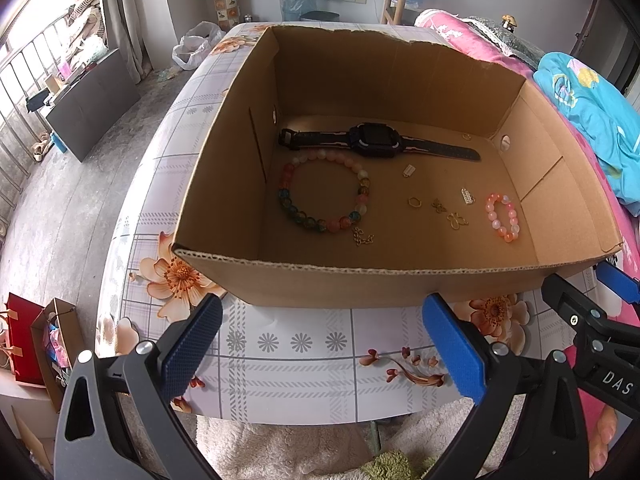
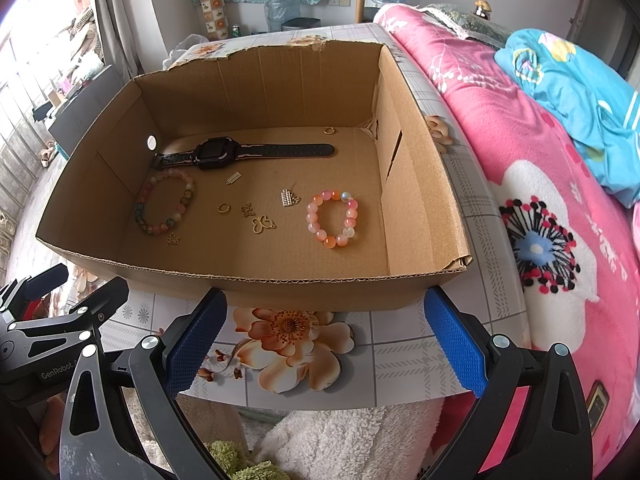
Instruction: Organize jewelry
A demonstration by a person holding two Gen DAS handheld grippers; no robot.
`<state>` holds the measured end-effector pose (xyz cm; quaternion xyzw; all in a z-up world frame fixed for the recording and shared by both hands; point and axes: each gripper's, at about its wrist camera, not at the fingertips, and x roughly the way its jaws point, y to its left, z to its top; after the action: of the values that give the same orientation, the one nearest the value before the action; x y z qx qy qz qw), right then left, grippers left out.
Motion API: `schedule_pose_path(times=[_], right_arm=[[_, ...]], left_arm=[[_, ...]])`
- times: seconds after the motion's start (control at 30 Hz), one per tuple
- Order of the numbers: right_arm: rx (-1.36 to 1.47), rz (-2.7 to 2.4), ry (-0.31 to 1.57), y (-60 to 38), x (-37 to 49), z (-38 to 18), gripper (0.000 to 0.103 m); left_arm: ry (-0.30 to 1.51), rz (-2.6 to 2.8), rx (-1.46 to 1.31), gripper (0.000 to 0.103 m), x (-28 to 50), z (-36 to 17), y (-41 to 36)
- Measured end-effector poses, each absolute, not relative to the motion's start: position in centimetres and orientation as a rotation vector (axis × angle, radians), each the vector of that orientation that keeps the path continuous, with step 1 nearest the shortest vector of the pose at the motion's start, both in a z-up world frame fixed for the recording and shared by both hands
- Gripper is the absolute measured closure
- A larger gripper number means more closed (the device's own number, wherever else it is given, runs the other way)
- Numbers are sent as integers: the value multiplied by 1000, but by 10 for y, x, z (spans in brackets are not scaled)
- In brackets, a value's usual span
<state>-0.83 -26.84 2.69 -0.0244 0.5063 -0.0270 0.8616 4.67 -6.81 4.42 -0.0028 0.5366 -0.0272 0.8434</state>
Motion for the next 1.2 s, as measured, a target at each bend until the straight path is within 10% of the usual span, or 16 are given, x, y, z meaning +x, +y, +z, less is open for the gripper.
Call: schedule_pose_path(times=[1.2], right_arm=[[-53,-54,1063,-270,-10,29,8]], left_arm=[[1128,-50,-8,6,46,46,-68]])
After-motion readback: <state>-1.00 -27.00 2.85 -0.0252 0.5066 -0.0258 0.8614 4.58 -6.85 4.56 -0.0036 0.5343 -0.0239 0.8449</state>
